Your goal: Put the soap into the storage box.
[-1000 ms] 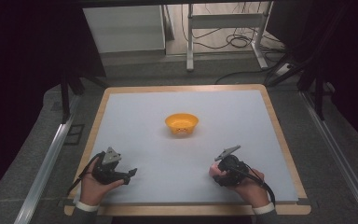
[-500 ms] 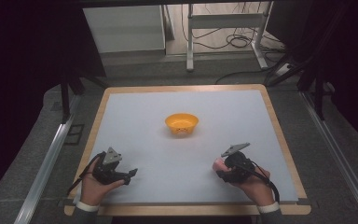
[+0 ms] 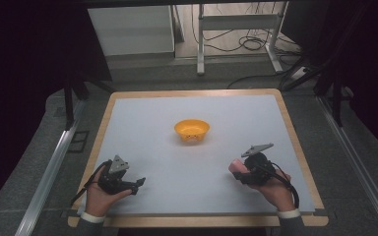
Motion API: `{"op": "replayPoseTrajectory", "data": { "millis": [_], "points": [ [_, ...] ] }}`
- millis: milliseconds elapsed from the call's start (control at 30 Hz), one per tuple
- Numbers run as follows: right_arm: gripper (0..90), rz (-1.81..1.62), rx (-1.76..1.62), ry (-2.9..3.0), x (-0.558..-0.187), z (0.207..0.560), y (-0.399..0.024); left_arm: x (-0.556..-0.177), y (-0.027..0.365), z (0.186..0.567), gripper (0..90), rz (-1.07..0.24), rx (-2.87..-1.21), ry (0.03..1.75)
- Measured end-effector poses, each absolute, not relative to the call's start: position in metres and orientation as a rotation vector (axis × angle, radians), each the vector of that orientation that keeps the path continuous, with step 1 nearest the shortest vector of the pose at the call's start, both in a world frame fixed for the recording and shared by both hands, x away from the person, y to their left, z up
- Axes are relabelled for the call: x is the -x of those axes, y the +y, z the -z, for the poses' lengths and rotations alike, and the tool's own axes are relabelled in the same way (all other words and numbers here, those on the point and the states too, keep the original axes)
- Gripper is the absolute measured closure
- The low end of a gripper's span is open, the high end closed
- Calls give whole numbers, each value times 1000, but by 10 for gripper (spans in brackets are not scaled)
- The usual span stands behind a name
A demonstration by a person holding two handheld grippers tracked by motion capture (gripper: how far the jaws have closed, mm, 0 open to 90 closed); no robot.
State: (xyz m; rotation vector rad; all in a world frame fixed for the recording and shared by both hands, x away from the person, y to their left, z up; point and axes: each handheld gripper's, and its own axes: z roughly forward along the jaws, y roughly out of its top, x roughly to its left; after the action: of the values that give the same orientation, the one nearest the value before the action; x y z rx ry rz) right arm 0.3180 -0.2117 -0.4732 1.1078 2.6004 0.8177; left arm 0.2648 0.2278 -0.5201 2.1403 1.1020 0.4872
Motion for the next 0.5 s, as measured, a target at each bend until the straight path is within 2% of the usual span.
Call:
{"op": "replayPoseTrajectory", "data": {
  "millis": [500],
  "points": [
    [594,-839,-1128,2570,-332,469,-217,-264,229,519,128,-485,-2134,1104]
  ]
}}
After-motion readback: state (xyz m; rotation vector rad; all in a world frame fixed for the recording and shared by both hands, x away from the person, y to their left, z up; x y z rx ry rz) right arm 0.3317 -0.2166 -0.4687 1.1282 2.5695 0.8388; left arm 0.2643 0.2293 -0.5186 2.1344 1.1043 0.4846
